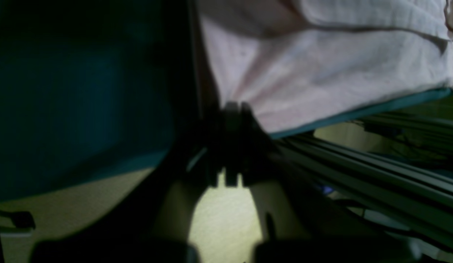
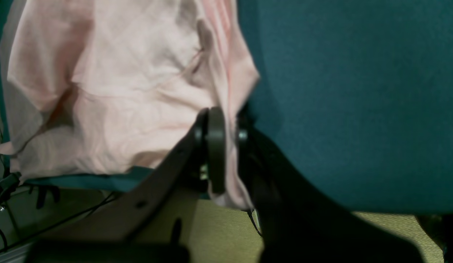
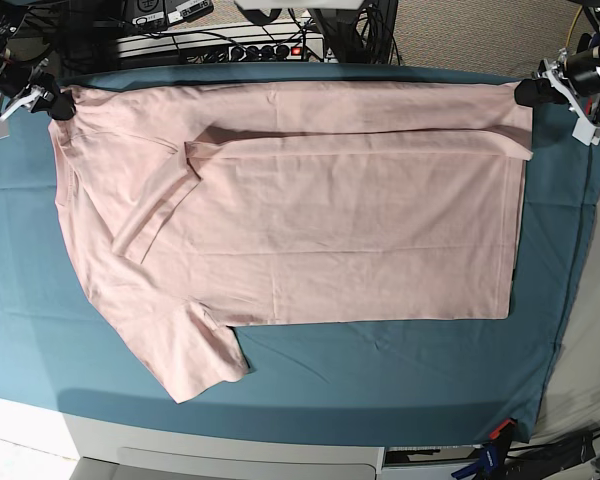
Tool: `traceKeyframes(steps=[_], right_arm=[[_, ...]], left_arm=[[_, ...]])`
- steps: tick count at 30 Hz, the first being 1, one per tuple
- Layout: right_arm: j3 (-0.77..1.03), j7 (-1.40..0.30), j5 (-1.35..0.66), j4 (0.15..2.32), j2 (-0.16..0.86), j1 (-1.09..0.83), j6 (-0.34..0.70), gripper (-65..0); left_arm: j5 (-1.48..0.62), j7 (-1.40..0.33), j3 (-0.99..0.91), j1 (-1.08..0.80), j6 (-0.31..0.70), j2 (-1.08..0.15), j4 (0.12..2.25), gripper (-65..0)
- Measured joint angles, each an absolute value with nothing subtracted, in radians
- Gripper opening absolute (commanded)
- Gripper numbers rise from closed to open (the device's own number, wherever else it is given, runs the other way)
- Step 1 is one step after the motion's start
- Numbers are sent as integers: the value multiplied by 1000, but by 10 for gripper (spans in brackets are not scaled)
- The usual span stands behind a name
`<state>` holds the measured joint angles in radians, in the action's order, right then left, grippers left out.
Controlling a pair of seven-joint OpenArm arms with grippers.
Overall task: Fold the T-shirt properly
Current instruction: 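Pull the shoulder edge taut with both grippers, then release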
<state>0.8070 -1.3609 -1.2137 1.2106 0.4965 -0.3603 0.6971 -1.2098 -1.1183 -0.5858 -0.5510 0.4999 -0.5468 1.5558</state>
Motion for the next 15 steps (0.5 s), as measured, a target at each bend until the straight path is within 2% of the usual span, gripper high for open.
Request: traceKeyframes(steps=[4, 5, 6, 8, 10, 15], right_arm=[[807, -1361, -1213, 1211, 496, -360, 697, -650], [807, -1361, -1210, 1211, 496, -360, 697, -650], [807, -1360, -1204, 1211, 496, -360, 697, -616], [807, -1361, -1203, 1211, 496, -360, 698, -485], [807, -1362, -1210, 1216, 496, -360, 708, -409], [807, -1340, -1205, 1217, 496, -360, 708, -403]], left_arm=[[-1202, -1113, -586, -551, 506, -547, 1556, -650], [-1198, -1110, -586, -551, 506, -547, 1556, -624], [-1198, -1110, -586, -551, 506, -547, 1556, -569], [-1206, -1107, -586, -554, 514, -547, 1557, -469], [-1214, -1103, -586, -554, 517, -547, 1559, -418], [-1215, -1095, -586, -554, 517, -548, 1559, -413]])
